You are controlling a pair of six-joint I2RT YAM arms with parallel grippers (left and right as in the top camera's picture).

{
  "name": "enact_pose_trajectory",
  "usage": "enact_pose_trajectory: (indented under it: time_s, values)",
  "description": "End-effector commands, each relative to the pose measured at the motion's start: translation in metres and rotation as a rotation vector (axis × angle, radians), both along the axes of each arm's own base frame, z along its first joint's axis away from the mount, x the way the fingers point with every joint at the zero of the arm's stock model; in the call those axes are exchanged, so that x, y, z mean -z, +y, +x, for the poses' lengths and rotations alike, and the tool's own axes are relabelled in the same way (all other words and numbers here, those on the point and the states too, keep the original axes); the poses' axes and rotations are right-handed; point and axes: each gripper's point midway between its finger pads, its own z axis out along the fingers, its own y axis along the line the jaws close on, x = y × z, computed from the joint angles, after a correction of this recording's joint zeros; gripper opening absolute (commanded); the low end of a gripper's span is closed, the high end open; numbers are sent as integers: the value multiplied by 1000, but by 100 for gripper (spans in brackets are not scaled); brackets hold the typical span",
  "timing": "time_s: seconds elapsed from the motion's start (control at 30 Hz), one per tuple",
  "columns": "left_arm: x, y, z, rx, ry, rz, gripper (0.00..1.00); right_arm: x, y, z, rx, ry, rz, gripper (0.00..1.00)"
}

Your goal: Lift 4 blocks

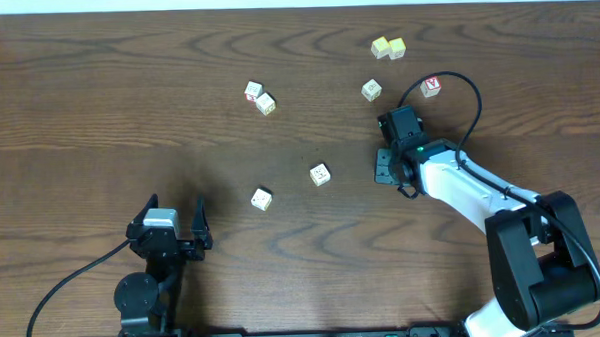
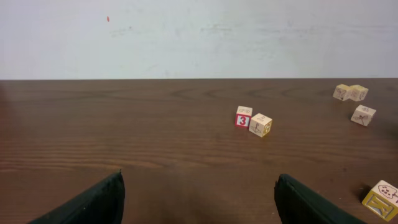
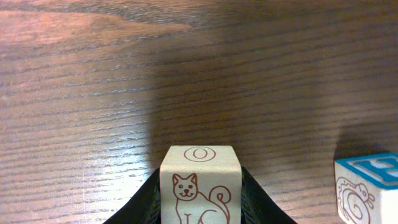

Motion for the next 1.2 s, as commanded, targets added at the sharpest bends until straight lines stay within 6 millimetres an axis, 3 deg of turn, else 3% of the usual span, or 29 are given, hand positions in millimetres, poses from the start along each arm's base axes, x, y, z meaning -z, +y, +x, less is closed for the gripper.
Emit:
enact_pose_trajectory:
  time_s: [0.0,0.43,0.73,0.9,1.0,1.03,1.17]
  values:
    - [15,-6,-2,32,47,-7,77,2,7,-2,-126,26,32,25]
    - [15,-6,-2,32,47,-6,77,3,16,-6,-195,44,61,25]
    - [15,-6,-2,32,47,-7,77,-3,15,-2,-178,44,59,44]
    - [15,-6,-2,32,47,-6,77,-30,0,7,-144,68,-42,51]
    - [15,-6,-2,32,47,-6,77,-50,1,10,-144,88,-49,52]
    - [15,-6,-2,32,47,-7,77,-56,3,10,-149,95,-40,52]
    - [15,-6,-2,32,47,-7,77,-81,44,14,-256,83,93,52]
